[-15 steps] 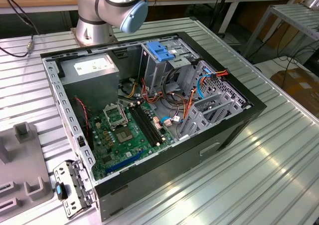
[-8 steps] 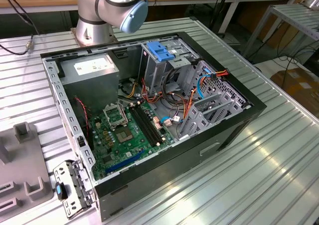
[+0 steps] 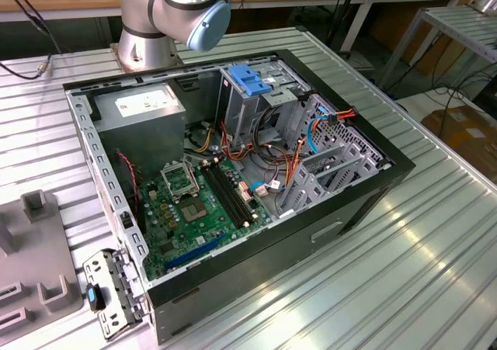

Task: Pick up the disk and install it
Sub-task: 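Pick up the disk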

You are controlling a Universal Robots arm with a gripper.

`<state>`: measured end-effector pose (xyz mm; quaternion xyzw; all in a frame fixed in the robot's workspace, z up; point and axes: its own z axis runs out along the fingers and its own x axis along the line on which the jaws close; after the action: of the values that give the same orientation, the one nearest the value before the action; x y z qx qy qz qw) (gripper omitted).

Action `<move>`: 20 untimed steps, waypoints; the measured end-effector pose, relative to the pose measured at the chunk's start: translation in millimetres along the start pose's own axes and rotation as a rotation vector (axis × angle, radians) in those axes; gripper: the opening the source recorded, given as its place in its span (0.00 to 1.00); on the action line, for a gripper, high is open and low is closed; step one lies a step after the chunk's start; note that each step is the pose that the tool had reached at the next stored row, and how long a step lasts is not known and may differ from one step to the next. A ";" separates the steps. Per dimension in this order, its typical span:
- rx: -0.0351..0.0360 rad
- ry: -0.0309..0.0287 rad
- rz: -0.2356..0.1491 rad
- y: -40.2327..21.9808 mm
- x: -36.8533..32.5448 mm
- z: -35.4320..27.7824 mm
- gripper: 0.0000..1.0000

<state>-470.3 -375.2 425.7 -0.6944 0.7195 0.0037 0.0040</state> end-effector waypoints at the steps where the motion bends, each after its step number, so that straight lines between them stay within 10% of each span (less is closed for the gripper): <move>1: 0.0001 -0.0001 0.000 0.0 0.0 -2.0 0.37; 20: 0.0001 -0.0015 0.000 0.0 -0.5 -47.3 0.37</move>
<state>-470.3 -375.2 473.0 -0.6944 0.7195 0.0042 0.0046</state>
